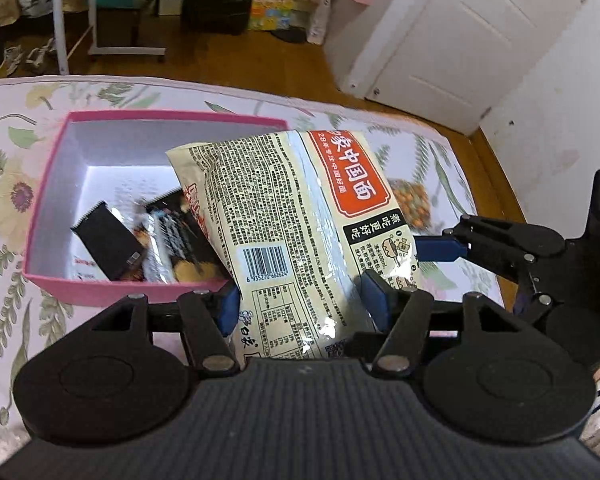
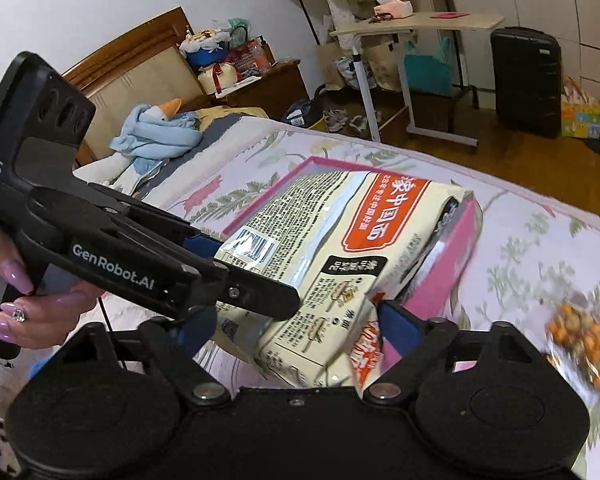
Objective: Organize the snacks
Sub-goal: 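Carry the noodle bag in both tools over the pink box, then open both tools to drop the noodle bag into the box, then move the left tool to the white chocolate wafer bar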
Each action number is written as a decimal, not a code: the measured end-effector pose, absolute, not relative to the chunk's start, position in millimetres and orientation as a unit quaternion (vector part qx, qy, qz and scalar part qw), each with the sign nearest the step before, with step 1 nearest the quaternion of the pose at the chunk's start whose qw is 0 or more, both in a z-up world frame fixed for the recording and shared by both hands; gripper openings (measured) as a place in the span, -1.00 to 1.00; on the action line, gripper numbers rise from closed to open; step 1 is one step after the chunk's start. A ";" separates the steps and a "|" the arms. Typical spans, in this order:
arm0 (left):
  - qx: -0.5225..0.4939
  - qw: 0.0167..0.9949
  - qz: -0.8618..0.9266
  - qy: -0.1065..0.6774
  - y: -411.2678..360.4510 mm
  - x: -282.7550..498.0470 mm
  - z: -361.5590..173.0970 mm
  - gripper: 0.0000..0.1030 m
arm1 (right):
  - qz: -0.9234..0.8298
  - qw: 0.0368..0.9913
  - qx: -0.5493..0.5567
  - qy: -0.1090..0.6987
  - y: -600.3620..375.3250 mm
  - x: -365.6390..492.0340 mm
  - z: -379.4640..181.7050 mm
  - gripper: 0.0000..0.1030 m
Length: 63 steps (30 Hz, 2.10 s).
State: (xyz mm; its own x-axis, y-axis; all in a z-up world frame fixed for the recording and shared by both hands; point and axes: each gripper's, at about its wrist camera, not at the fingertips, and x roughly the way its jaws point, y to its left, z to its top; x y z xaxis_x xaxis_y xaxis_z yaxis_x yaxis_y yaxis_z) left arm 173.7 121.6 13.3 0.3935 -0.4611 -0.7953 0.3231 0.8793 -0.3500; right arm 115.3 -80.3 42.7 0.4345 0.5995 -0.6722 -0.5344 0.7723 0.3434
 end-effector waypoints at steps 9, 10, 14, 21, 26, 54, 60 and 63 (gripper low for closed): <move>-0.050 0.843 -0.196 0.499 143.1 238.9 -8.7 0.24 | 0.313 0.851 0.056 0.419 -42.6 169.0 13.8 0.57; -0.060 0.840 -0.194 0.503 146.5 247.1 -15.3 0.26 | 0.306 0.854 0.057 0.416 -39.4 173.2 8.7 0.57; -0.060 0.837 -0.188 0.511 153.3 268.2 -42.0 0.27 | 0.302 0.858 0.059 0.411 -33.6 187.6 -14.7 0.57; 0.031 0.860 -0.128 0.493 140.7 267.0 -75.0 0.35 | 0.240 0.886 -0.040 0.395 -12.7 182.9 -40.4 0.63; 0.022 0.872 -0.124 0.472 146.7 249.9 -69.8 0.36 | 0.235 0.895 -0.041 0.377 -28.3 156.6 -20.8 0.67; 0.022 0.830 -0.321 0.456 -37.7 184.3 -44.4 0.29 | 0.067 0.927 0.069 0.362 -240.4 35.7 -36.3 0.67; 0.023 0.829 -0.313 0.463 -90.7 202.3 -96.8 0.29 | 0.041 0.920 0.086 0.380 -257.9 62.0 -89.0 0.67; 0.024 0.834 -0.293 0.467 -107.5 221.5 -124.4 0.30 | 0.039 0.915 0.108 0.387 -265.6 78.0 -109.3 0.67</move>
